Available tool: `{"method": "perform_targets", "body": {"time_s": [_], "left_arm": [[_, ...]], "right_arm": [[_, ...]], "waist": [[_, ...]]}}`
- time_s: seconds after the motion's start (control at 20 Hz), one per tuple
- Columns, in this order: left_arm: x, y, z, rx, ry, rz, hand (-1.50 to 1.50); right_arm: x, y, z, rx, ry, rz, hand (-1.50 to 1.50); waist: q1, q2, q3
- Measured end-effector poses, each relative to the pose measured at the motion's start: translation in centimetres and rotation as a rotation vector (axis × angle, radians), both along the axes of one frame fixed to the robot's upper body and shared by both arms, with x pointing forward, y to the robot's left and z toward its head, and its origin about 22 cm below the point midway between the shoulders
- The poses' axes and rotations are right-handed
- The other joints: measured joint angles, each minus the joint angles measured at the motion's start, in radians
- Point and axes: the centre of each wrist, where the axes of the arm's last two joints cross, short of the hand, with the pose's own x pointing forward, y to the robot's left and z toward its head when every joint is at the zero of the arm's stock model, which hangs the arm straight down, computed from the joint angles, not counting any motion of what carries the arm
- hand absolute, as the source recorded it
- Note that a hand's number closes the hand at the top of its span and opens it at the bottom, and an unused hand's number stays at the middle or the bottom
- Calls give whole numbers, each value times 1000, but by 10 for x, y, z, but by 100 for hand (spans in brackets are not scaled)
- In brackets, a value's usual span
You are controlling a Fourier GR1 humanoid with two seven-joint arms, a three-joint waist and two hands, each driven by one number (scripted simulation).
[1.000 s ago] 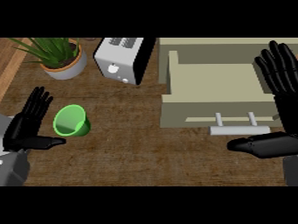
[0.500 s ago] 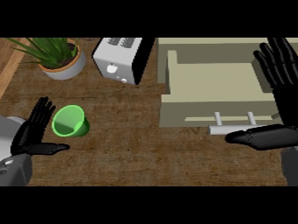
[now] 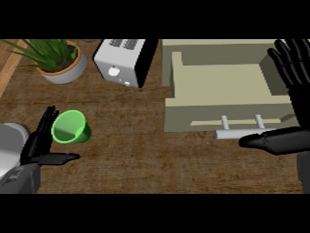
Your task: Pick up the cup, place it into the drawer and close the drawer
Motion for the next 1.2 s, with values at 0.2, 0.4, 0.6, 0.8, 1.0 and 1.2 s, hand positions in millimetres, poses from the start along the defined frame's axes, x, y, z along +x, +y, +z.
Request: {"method": "perform_targets", "body": {"time_s": [0.2, 0.4, 0.6, 0.8, 1.0, 1.2], "left_arm": [[3, 1, 2, -1, -9, 6, -150], [6, -3, 2, 3, -20, -6, -150], [8, -16, -3, -5, -29, -25, -150], [10, -23, -4, -27, -30, -45, -150], [17, -29, -2, -79, -31, -90, 150], [25, -34, 3, -66, -105, -87, 150]], "right_arm": [[-5, 0, -5, -2, -2, 11, -150], [0, 8, -5, -4, 1, 7, -150], [3, -1, -8, -9, 2, 4, -150], [3, 0, -7, -10, 2, 9, -150], [4, -2, -4, -12, 4, 9, -150], [5, -4, -2, -17, 8, 8, -150]], "waist": [[-5, 2, 0], [-2, 3, 0], [-7, 4, -1], [-11, 6, -2], [-11, 6, -2], [-11, 6, -2]]}}
